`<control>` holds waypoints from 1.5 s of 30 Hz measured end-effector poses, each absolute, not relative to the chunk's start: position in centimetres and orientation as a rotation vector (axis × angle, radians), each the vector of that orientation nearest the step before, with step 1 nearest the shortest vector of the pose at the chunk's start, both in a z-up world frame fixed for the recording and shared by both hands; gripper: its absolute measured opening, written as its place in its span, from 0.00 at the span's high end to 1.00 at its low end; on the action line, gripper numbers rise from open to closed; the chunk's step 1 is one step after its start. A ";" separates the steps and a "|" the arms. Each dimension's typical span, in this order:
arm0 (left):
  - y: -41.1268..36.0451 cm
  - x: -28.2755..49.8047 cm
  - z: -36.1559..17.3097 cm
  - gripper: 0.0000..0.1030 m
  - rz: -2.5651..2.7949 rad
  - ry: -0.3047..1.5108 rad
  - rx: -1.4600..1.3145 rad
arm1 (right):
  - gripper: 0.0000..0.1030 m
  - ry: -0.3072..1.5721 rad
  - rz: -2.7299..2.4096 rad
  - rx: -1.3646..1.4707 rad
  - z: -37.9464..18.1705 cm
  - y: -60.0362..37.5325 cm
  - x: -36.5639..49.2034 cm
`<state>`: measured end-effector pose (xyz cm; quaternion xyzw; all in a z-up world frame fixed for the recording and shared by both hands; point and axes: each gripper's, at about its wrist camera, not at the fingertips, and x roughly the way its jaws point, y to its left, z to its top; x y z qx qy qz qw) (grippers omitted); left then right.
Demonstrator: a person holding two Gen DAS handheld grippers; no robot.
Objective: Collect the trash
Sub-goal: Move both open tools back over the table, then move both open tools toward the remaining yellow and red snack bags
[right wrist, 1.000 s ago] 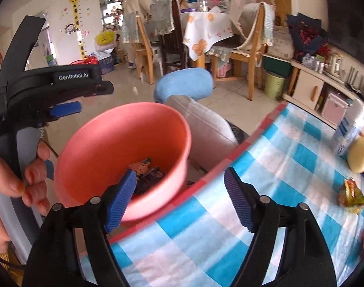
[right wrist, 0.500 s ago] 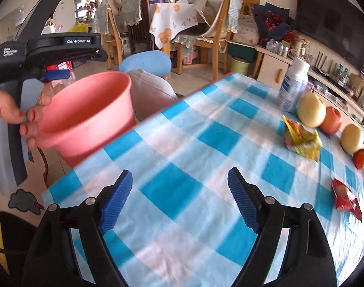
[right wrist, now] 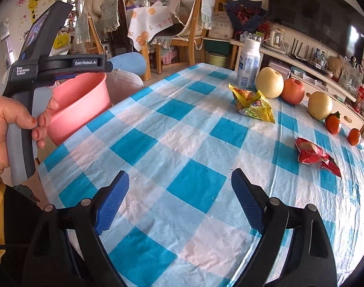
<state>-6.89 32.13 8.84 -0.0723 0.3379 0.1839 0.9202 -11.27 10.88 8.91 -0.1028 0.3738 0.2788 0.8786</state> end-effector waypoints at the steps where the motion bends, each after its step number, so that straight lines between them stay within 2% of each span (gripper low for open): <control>1: 31.6 -6.9 8.8 0.12 0.370 0.695 -0.135 | 0.13 0.779 0.580 -0.208 9.0 10.4 -11.3; 12: 26.5 -9.0 8.8 0.12 0.298 0.659 -0.061 | 0.10 0.741 0.531 -0.136 10.3 6.5 -11.0; 24: 23.2 -10.8 8.0 0.12 0.232 0.687 -0.094 | 0.10 0.682 0.484 -0.135 11.2 3.0 -10.9; 45: 17.2 -11.8 6.0 0.12 0.154 0.744 0.005 | 0.10 0.660 0.394 0.054 12.7 -5.4 -8.9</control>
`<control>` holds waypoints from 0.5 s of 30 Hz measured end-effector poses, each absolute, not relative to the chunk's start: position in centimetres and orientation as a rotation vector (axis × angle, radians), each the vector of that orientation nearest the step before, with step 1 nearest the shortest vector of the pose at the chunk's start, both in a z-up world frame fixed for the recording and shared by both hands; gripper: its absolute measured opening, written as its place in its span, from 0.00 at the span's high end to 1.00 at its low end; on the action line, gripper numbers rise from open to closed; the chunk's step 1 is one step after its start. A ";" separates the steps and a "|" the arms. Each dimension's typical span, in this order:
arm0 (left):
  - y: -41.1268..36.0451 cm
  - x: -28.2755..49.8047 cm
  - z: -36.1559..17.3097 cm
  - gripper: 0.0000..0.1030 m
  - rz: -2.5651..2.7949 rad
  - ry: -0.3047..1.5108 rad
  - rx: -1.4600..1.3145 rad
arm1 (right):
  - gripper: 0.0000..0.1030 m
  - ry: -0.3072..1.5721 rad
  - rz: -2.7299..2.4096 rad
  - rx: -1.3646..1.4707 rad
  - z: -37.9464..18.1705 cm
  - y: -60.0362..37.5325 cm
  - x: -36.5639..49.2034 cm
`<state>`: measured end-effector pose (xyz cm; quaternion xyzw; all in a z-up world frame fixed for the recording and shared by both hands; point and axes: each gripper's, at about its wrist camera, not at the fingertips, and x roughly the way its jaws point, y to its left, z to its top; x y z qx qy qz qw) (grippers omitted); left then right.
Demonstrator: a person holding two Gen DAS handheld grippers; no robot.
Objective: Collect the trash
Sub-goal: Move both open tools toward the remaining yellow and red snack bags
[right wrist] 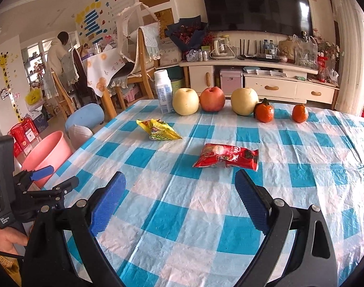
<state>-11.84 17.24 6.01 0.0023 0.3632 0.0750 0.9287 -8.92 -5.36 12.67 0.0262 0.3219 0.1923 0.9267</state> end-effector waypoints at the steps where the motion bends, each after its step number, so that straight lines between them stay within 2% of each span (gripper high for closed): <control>1: 16.9 -11.9 5.9 0.12 0.149 0.747 0.011 | 0.10 0.655 0.390 0.062 12.8 -5.8 -8.8; 15: 13.0 -12.2 4.9 0.12 0.073 0.776 0.096 | 0.10 0.649 0.343 0.143 13.8 -10.1 -7.2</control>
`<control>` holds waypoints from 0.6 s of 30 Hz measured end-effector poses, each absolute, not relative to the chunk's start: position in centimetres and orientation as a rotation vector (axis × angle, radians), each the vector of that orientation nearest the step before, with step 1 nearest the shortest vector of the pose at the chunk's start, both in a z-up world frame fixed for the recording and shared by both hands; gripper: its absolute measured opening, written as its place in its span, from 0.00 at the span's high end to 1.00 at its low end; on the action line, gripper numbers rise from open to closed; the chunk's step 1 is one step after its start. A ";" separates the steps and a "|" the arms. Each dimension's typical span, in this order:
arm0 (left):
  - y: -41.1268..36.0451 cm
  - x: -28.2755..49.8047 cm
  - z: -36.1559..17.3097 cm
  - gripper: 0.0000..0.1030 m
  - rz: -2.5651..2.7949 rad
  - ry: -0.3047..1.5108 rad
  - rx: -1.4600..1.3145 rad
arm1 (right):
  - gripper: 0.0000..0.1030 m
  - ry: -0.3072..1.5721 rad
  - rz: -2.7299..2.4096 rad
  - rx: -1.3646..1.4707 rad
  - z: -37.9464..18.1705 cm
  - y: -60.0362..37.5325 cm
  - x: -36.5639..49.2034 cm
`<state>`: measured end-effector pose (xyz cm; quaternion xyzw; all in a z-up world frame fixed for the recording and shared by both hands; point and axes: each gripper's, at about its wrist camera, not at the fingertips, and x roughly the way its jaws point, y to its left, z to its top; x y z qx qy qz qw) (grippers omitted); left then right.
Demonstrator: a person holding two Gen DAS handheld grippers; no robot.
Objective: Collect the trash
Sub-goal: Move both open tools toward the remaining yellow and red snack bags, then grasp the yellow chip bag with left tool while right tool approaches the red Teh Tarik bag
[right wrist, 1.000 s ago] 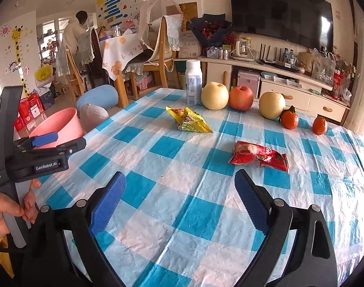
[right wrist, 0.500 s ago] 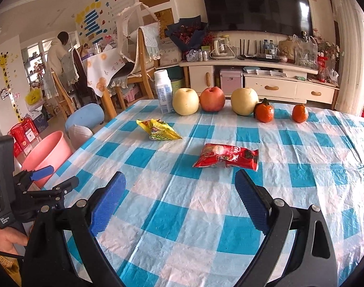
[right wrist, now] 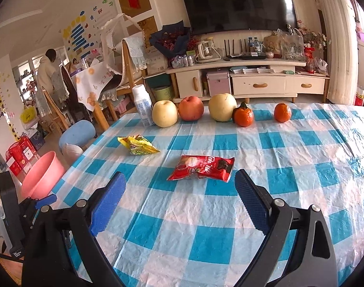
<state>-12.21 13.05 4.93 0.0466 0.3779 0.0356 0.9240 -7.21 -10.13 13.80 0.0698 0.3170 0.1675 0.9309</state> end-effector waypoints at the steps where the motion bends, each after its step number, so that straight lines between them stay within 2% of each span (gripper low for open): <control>1: 12.8 -12.2 5.0 0.12 0.067 0.777 0.099 | 0.10 0.650 0.339 0.146 13.8 -10.4 -7.0; 13: 10.4 -7.7 5.9 0.12 0.008 0.768 0.128 | 0.10 0.755 0.254 0.241 12.0 -15.4 -3.3; 18: 10.5 -2.3 6.4 0.12 -0.042 0.800 -0.038 | 0.10 0.802 0.289 0.246 10.8 -15.1 -1.5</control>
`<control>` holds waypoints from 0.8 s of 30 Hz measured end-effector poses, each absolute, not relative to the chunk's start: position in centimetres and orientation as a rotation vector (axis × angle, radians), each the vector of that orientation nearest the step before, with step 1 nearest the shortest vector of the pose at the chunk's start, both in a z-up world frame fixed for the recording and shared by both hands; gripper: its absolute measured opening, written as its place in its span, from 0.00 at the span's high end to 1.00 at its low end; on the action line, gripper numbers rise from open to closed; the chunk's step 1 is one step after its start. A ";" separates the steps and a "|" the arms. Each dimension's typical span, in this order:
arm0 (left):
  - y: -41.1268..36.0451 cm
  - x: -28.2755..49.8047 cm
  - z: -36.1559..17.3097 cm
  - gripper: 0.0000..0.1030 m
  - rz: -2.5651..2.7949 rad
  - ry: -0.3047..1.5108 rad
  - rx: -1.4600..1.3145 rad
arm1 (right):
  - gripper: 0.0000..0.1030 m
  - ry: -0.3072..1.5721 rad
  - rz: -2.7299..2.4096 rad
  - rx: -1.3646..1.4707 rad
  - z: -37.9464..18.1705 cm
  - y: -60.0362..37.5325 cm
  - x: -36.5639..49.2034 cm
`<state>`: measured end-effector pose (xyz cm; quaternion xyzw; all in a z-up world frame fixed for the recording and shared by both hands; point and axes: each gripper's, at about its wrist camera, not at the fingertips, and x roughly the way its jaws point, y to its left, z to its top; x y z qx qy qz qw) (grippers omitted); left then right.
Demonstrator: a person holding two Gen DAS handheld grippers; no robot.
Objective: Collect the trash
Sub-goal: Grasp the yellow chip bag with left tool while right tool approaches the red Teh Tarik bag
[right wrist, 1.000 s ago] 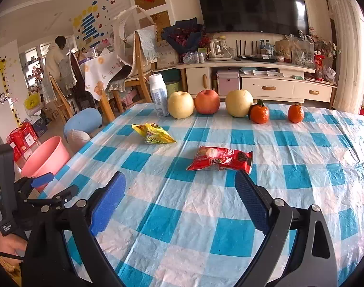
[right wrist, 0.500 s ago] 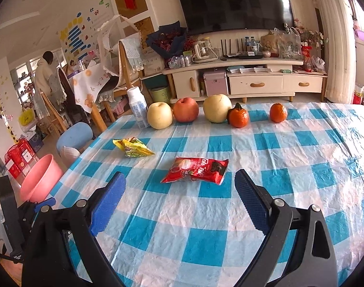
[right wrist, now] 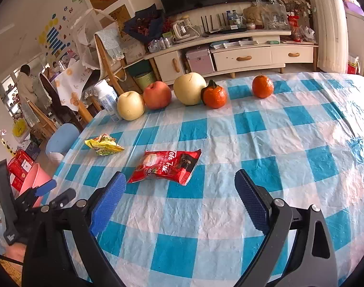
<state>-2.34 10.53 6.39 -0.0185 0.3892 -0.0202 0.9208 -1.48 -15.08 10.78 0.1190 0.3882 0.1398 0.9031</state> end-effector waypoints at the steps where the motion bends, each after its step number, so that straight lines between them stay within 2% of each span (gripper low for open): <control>1: 10.7 -1.1 6.3 0.12 -0.041 0.808 -0.087 | 0.10 0.811 0.300 0.243 10.5 -14.8 -1.1; 11: 12.2 8.6 3.9 0.12 0.013 0.860 -0.355 | 0.10 0.883 0.361 0.225 7.6 -12.6 3.1; 20: 12.7 12.6 1.3 0.12 0.025 0.913 -0.358 | 0.10 0.932 0.360 0.176 5.7 -10.9 5.4; 24: 12.2 12.9 1.3 0.31 0.001 0.892 -0.334 | 0.10 0.949 0.368 0.160 5.2 -10.4 5.9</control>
